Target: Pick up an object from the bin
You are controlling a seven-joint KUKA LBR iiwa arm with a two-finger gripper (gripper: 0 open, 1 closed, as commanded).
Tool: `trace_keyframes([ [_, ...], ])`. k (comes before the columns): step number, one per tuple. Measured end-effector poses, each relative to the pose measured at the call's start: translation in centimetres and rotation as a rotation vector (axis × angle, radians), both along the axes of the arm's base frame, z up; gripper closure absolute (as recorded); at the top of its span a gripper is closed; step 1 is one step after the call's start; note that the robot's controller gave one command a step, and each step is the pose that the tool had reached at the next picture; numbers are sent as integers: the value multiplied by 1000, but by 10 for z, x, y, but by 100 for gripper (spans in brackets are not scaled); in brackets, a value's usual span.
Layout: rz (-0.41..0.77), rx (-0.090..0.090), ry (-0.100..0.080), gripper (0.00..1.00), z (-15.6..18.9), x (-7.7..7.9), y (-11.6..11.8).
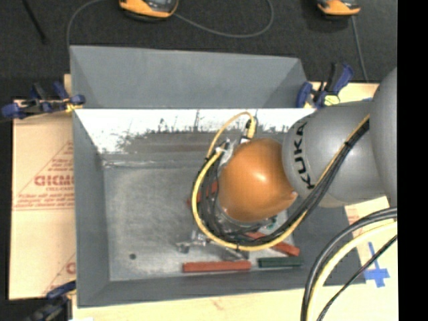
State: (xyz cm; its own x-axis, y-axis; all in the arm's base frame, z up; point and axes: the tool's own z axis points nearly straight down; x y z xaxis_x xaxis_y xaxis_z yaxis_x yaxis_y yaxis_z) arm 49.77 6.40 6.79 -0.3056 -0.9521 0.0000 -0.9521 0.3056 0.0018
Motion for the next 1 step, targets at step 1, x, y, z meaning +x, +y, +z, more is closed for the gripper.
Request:
trace_keyframes([
  [1,414,2,-1,0,-1,-6,10],
])
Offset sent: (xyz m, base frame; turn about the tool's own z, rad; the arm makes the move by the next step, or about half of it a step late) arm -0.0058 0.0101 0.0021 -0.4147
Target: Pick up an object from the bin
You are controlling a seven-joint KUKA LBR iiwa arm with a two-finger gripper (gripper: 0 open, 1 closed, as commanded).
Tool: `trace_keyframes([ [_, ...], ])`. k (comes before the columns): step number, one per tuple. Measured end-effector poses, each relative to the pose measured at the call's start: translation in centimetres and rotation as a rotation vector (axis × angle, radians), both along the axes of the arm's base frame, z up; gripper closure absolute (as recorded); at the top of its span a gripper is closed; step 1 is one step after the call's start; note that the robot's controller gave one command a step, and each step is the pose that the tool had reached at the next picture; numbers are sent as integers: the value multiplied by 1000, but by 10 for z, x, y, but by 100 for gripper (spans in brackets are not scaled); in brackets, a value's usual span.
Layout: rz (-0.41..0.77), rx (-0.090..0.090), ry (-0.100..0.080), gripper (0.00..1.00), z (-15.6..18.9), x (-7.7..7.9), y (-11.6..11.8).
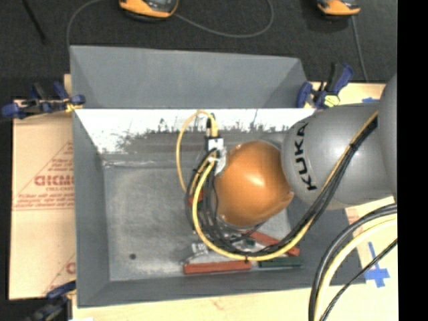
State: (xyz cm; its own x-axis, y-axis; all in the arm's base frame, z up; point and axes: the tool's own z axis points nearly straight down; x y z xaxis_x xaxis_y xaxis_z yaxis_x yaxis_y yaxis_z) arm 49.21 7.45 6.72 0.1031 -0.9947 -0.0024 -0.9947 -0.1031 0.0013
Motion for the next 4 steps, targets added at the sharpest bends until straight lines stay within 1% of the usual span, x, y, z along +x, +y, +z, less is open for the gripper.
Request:
trace_keyframes([
  [1,317,-1,1,0,3,32,-40],
  [2,399,-3,-3,0,49,105,-184],
  [3,419,5,0,0,47,99,-195],
  [4,755,7,-2,0,0,64,-175],
])
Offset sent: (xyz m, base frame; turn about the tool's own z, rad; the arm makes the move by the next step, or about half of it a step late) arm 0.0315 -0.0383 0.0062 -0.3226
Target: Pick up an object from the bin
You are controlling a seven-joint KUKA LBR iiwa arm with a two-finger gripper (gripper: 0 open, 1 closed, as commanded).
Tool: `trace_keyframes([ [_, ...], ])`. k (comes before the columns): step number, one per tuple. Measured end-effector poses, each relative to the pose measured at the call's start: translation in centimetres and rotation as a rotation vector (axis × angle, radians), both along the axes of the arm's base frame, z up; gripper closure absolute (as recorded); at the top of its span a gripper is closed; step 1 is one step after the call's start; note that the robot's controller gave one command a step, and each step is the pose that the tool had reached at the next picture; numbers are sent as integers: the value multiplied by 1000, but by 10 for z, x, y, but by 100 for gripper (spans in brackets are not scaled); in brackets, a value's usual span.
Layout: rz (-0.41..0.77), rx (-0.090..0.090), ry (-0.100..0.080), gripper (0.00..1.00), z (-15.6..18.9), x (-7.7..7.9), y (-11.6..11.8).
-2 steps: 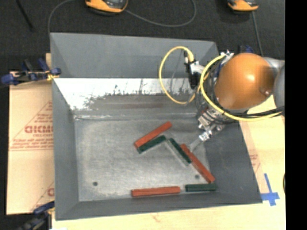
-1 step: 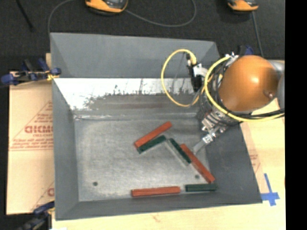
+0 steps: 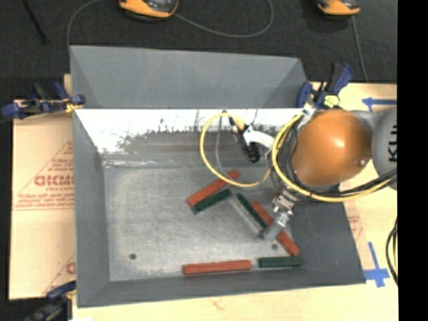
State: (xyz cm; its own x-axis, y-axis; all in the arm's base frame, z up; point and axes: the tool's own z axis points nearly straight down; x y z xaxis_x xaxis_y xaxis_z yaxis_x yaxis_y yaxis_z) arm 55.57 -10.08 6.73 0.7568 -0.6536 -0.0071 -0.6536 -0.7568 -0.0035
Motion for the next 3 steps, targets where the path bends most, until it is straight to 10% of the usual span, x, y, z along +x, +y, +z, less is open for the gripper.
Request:
trace_keyframes([
  [1,-7,-3,2,100,2,1,-1],
  [2,76,-3,-3,100,22,62,3],
  [3,470,-2,-4,100,69,57,44],
])
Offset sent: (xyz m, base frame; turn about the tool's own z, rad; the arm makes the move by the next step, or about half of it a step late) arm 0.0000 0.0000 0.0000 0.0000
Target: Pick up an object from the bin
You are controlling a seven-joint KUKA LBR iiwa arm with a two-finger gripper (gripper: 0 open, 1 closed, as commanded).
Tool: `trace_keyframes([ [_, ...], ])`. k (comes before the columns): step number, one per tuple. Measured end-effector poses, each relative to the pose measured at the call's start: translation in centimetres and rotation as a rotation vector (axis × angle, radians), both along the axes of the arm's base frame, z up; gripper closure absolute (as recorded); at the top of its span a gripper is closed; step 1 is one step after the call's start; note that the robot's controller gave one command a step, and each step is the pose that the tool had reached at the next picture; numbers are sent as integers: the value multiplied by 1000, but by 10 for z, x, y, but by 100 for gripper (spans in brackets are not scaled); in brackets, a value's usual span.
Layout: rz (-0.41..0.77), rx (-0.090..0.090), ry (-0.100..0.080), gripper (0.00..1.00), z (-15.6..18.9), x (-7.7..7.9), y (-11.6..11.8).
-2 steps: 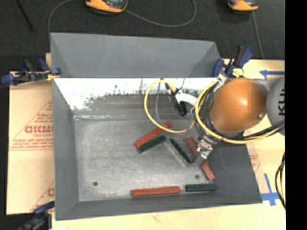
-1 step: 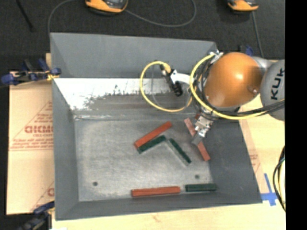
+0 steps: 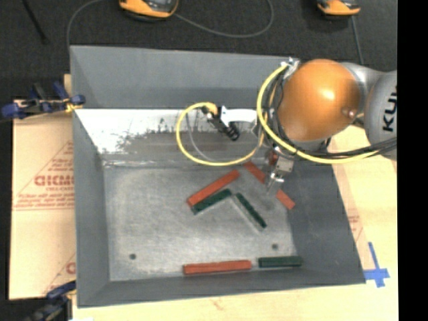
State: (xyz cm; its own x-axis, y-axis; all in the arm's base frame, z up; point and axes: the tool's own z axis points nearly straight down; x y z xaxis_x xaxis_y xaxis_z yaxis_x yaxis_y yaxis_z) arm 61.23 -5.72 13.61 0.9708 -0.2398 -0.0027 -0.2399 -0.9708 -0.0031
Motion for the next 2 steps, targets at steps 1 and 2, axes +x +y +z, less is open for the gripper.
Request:
trace_keyframes([
  [1,1,0,-1,100,-1,0,-1],
  [2,5,-1,4,100,26,-22,45],
])
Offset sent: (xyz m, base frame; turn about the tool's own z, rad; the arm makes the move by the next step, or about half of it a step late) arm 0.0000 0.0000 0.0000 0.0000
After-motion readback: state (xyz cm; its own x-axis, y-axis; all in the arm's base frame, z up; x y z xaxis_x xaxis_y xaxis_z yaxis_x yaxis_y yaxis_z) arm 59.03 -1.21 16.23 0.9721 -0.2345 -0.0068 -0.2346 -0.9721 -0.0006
